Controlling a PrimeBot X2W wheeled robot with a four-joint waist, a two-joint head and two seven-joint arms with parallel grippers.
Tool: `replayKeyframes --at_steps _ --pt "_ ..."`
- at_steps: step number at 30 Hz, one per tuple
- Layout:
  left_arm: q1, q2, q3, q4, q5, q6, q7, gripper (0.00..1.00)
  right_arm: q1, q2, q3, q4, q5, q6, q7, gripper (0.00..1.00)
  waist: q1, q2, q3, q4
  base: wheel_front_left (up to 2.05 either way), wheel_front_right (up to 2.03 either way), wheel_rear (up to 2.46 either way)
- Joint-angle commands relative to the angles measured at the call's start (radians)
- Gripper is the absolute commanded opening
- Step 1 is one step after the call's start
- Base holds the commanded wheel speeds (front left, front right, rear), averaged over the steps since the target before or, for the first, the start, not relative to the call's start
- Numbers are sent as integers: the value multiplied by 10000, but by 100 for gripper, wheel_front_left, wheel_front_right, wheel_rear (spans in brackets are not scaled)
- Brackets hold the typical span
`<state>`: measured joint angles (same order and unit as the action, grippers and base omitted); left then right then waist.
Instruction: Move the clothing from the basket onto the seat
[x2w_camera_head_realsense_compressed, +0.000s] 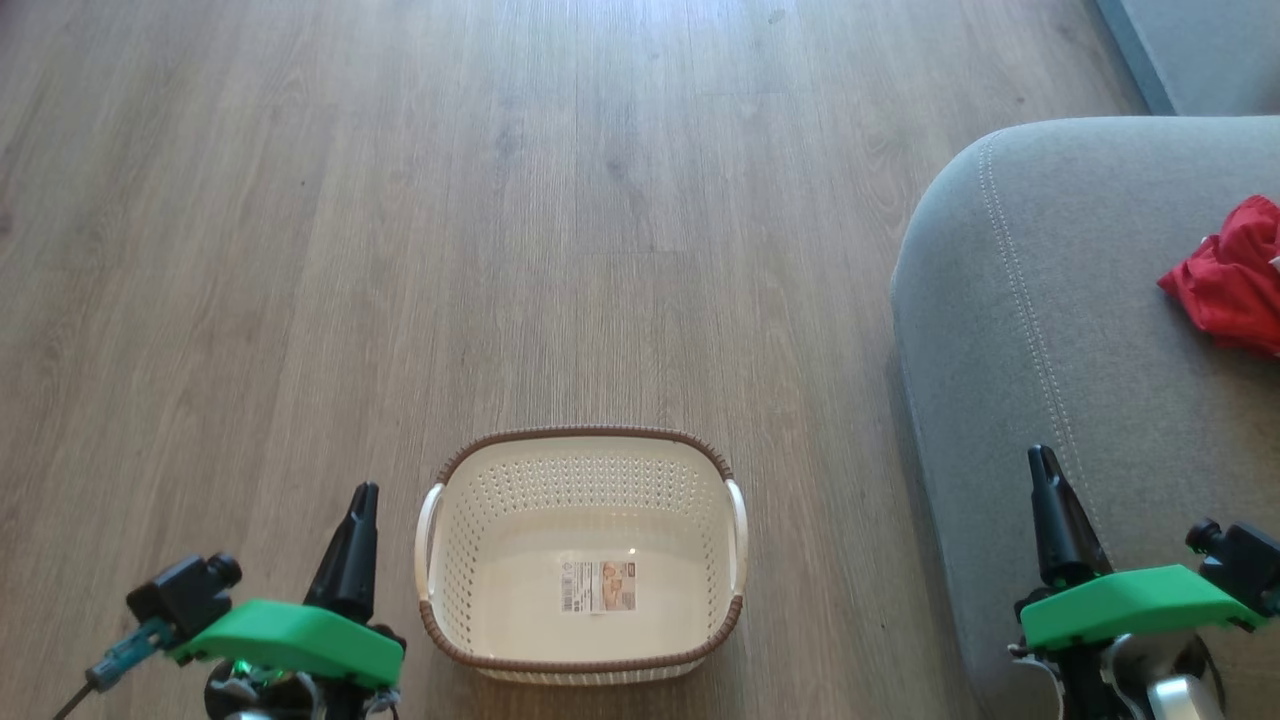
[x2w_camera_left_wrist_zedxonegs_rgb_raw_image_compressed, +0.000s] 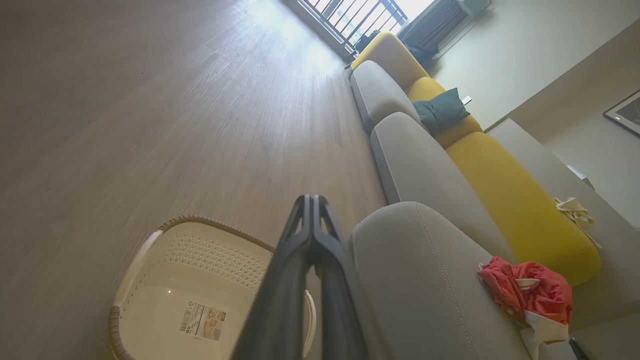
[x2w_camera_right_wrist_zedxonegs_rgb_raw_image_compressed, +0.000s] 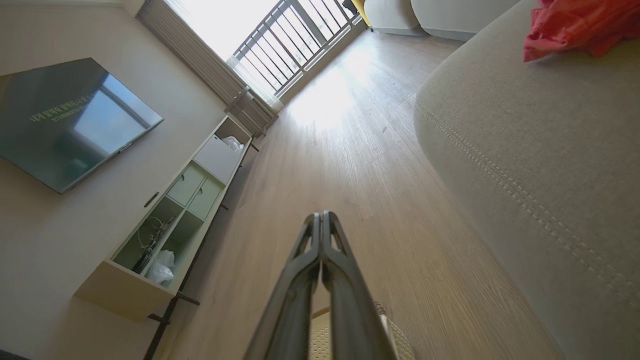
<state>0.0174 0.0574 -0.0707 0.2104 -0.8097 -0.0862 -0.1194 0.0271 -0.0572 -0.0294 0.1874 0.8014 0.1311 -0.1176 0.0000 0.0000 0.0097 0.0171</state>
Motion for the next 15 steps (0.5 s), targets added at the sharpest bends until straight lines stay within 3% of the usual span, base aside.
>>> replayKeyframes --at_steps 1,15 --pt "-493 115 221 -279 -268 -90 56 0 -590 -161 29 -273 292 -2 35 0 0 0 -1 -3 0 0 0" --pt "-639 128 475 -158 -1869 -161 453 0 -735 -172 -66 -109 1913 -2 425 0 0 0 -14 -36 0 0 0"
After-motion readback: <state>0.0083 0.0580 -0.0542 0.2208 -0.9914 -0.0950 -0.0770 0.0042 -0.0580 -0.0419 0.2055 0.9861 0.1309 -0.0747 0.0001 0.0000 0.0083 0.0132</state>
